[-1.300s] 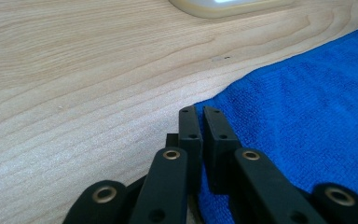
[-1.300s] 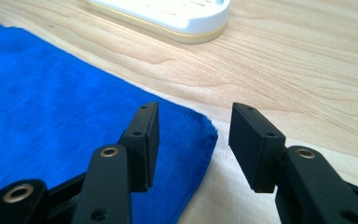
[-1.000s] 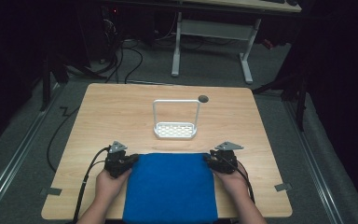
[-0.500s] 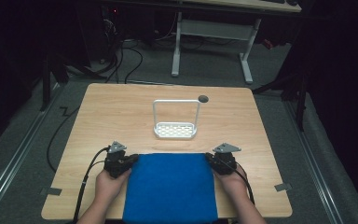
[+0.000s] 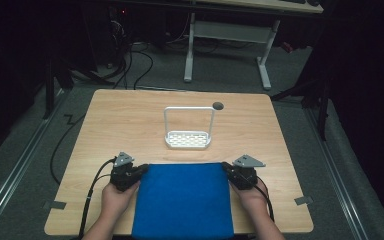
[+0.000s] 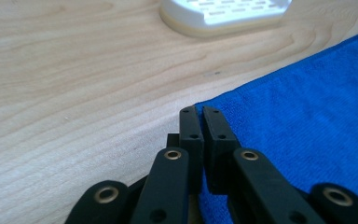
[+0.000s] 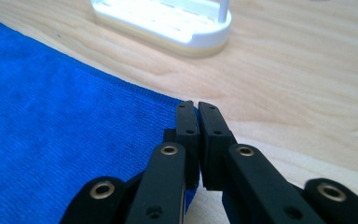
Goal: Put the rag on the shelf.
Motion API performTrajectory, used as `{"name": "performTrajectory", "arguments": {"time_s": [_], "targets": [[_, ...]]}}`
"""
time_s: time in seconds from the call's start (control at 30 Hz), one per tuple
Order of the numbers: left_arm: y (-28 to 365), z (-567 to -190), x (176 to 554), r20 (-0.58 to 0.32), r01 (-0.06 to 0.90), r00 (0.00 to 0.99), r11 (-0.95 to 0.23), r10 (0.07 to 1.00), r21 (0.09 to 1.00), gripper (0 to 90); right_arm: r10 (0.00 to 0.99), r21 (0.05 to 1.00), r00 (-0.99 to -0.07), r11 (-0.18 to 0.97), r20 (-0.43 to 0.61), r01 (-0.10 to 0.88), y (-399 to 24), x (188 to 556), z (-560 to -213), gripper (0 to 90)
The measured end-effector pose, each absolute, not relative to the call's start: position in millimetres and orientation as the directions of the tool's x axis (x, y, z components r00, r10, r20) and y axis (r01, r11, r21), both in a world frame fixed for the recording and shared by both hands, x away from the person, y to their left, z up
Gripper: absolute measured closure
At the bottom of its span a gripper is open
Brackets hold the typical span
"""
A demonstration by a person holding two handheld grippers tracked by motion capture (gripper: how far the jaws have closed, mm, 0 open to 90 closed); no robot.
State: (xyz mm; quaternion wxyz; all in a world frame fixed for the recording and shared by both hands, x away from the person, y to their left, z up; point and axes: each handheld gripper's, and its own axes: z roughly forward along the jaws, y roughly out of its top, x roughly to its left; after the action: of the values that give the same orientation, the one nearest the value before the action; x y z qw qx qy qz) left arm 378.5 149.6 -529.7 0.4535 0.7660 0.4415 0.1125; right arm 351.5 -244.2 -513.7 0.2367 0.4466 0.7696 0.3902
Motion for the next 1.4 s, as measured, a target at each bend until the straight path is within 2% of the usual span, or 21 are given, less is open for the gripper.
{"name": "performTrajectory", "arguments": {"time_s": [0.2, 0.77, 0.97, 1.4], "targets": [[155, -515, 369, -0.233, 0.522, 0.587, -0.142, 0.776, 0.841, 87.6, 0.872, 0.846, -0.489, 0.281, -0.029, 0.452, -245, 341, -503, 88.6], [159, -479, 351, -0.199, 0.401, 0.608, -0.081, 0.769, 0.912, 87.7, 0.868, 0.929, -0.497, 0.198, -0.017, 0.313, -243, 320, -467, 88.6], [161, -465, 356, -0.195, 0.382, 0.603, -0.065, 0.774, 0.922, 88.0, 0.867, 0.939, -0.496, 0.206, -0.045, 0.274, -240, 326, -457, 88.6], [158, -424, 371, -0.161, 0.323, 0.61, -0.058, 0.776, 0.944, 88.2, 0.869, 0.964, -0.495, 0.14, -0.011, 0.224, -239, 337, -422, 88.7]]}}
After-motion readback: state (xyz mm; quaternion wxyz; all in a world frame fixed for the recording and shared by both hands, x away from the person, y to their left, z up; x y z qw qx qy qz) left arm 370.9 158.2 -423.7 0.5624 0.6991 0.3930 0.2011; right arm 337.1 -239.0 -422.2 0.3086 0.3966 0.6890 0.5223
